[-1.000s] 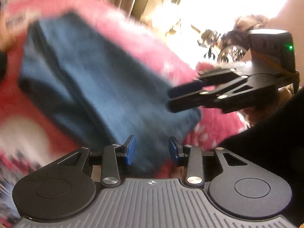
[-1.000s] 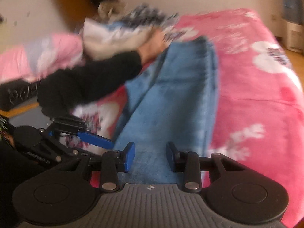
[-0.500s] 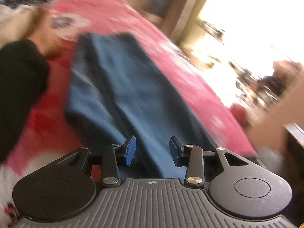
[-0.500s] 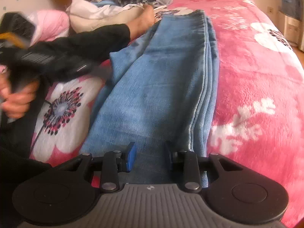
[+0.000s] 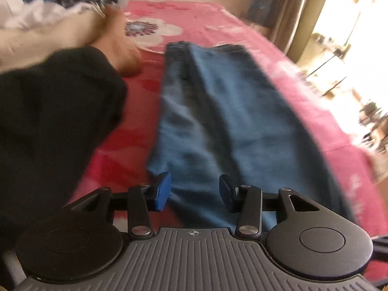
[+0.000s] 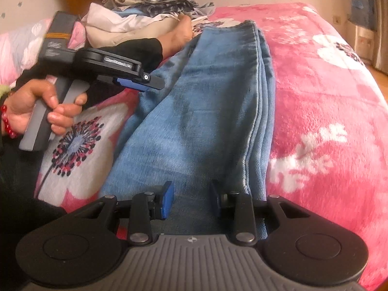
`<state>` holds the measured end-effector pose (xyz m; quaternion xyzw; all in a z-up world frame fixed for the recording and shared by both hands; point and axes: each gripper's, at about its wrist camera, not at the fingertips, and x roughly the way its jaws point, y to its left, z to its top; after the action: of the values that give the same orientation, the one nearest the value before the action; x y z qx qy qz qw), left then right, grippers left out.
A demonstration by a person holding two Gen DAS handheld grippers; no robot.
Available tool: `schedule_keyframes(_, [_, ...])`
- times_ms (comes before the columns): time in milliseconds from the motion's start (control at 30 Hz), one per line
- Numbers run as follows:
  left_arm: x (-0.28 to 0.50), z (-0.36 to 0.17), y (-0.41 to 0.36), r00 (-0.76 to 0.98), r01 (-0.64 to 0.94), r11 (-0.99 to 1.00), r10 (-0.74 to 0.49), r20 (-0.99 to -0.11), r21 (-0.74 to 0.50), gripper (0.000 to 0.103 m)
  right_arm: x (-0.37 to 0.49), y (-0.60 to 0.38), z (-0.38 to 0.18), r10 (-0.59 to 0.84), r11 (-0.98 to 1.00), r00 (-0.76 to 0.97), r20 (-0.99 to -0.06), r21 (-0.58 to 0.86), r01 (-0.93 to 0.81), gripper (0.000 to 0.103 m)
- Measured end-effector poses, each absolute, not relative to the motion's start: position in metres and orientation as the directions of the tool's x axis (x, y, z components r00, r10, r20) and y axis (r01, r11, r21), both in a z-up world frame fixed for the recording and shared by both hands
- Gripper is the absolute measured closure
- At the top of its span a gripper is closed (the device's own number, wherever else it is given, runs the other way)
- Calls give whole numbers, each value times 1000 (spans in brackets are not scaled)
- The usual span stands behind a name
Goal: Fold clothes
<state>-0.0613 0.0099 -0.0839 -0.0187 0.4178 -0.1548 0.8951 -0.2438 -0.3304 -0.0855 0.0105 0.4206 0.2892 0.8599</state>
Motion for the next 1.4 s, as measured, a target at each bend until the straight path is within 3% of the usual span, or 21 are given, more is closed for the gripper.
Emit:
schedule_keyframes(133, [-71, -69, 11, 647, 278, 954, -275, -711, -115, 57, -248, -325, -84, 492, 833, 490, -720, 224, -506, 66])
schedule_keyframes(333, [-70, -46, -8, 683, 381, 923, -319, -657, -52, 48, -247, -322, -83, 477, 841, 486, -732, 219, -496, 65])
schedule_keyframes(467, [-56, -60, -29, 603, 418, 906, -324, -728, -57, 41, -246, -320, -82, 466, 846, 482, -742, 215, -488, 65])
schedule_keyframes(600, [-45, -88, -48, 478, 400, 916, -230, -848, -23, 32, -243, -320, -80, 458, 860, 481, -748, 235, -453, 65])
schedule_keyframes(867, [-45, -89, -54, 457, 363, 932, -154, -876, 25, 9, -228, -337, -44, 463, 885, 573, -676, 326, -331, 65])
schedule_keyframes(1100, [-44, -89, -62, 446, 339, 939, -106, -889, 58, 5, -211, -312, -72, 314, 933, 530, -788, 153, -324, 66])
schedule_keyframes(1400, [-42, -89, -65, 434, 334, 940, -84, -897, 73, 2, -205, -308, -51, 280, 944, 607, -744, 99, -314, 65])
